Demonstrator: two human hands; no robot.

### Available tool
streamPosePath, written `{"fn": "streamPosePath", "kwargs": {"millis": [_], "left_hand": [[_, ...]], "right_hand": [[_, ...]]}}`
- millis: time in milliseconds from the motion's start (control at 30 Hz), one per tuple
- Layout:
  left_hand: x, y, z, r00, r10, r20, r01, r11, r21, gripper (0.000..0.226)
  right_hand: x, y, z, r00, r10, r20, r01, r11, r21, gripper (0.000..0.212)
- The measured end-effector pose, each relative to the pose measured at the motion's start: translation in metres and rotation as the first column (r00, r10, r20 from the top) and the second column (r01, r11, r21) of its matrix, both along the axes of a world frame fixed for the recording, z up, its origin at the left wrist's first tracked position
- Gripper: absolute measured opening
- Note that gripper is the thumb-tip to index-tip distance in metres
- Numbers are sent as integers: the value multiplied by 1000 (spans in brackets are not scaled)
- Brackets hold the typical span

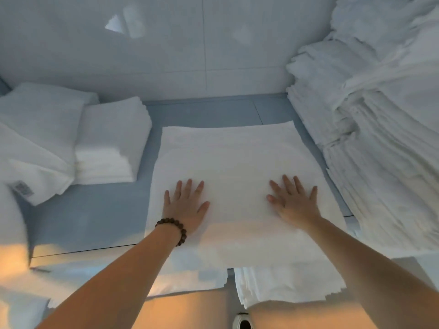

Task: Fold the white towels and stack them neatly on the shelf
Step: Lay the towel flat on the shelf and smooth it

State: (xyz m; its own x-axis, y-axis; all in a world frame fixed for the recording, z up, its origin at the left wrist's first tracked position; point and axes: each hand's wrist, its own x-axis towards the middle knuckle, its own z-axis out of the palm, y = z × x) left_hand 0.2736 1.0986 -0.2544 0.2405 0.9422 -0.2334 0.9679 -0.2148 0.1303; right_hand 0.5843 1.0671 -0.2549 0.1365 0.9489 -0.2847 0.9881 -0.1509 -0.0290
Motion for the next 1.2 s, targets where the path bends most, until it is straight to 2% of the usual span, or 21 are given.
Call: {"fn": "streamPosePath", "kwargs": {"millis": [67,267,433,567,633,767,933,1100,1133,1200], "left_hand": [[4,-1,-7,1000,4,-18,-4,1000,-18,62],[-1,19,-30,999,15,-37,-10,990,143,65],[2,55,-30,998,50,-33,-44,989,145,67],[13,67,-18,990,118,-76,-112,990,88,62],[30,51,-14,990,125,-66,-120,990,73,59],[55,-2,-19,999,39,-20,-39,999,25,58],[12,-13,-19,995,99,-34,-97,994,53,58],[12,-22,-2,971,213,-107,-221,973,-70,62],[26,-29,2,978,189,-89,-195,979,-63,66],[62,-50,6,1000,0,-2,0,1000,-10,82]], "right_hand": [[-6,-3,-5,1000,-13,-8,13,1000,-6,65],[-5,23,-19,999,-13,33,10,995,98,69],[0,70,-19,999,44,19,-46,992,120,67],[-12,92,-8,994,41,98,-48,996,71,62],[-36,82,-5,992,93,88,-103,989,106,59],[-77,31,-18,962,270,-45,-260,952,161,60],[-9,0,-20,986,166,8,-165,969,182,61],[26,-15,-15,993,102,53,-107,988,115,60],[24,-19,-14,995,93,46,-97,990,106,60],[18,-29,-12,995,94,29,-96,990,105,59]]}}
